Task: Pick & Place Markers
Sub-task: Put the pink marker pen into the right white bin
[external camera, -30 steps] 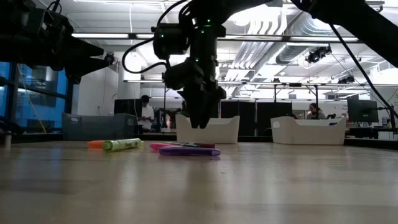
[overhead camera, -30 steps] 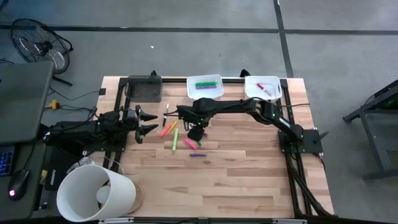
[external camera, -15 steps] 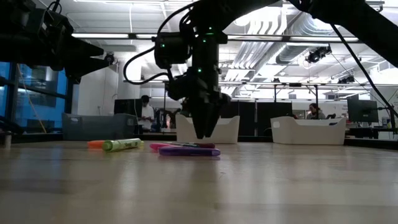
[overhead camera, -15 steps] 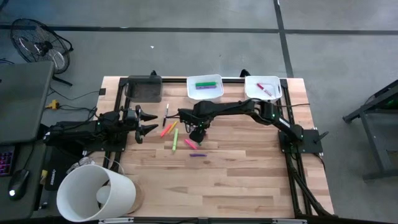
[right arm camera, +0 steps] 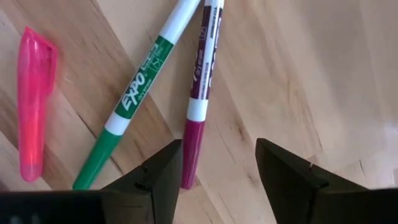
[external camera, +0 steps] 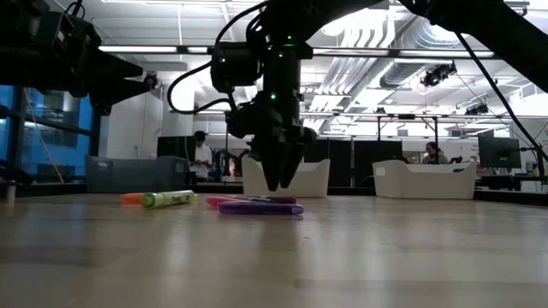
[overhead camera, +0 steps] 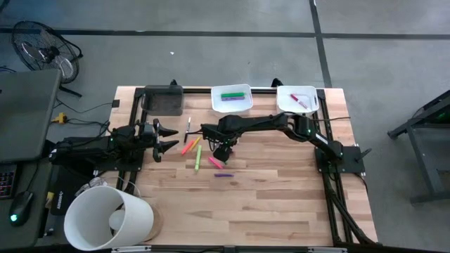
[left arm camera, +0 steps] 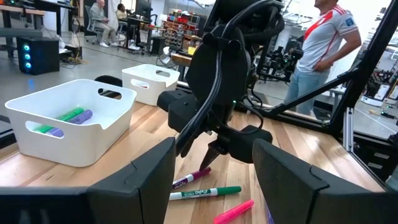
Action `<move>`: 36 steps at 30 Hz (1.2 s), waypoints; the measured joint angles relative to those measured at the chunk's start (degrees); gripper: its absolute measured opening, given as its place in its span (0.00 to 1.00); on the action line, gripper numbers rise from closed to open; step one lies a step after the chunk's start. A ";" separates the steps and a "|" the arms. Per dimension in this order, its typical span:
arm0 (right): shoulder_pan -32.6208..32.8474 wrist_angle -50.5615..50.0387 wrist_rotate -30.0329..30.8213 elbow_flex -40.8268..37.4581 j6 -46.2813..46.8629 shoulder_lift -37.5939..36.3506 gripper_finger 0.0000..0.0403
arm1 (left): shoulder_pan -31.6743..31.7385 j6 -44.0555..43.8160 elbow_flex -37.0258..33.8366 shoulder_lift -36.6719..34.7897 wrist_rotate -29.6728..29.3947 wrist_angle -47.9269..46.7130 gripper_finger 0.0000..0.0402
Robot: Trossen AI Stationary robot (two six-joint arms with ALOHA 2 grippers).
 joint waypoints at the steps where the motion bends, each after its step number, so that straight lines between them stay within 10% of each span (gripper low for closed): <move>1: 0.00 0.07 0.00 0.00 0.00 0.00 0.49 | 0.00 -0.01 0.00 -0.01 0.01 0.01 0.53; 24: -0.11 1.16 -6.56 -0.04 0.17 2.58 0.57 | -0.01 0.00 0.00 0.01 0.00 -0.01 0.53; 36: -1.40 5.30 -9.93 -3.96 1.51 2.10 0.41 | -0.01 -0.02 0.00 0.01 0.00 0.01 0.53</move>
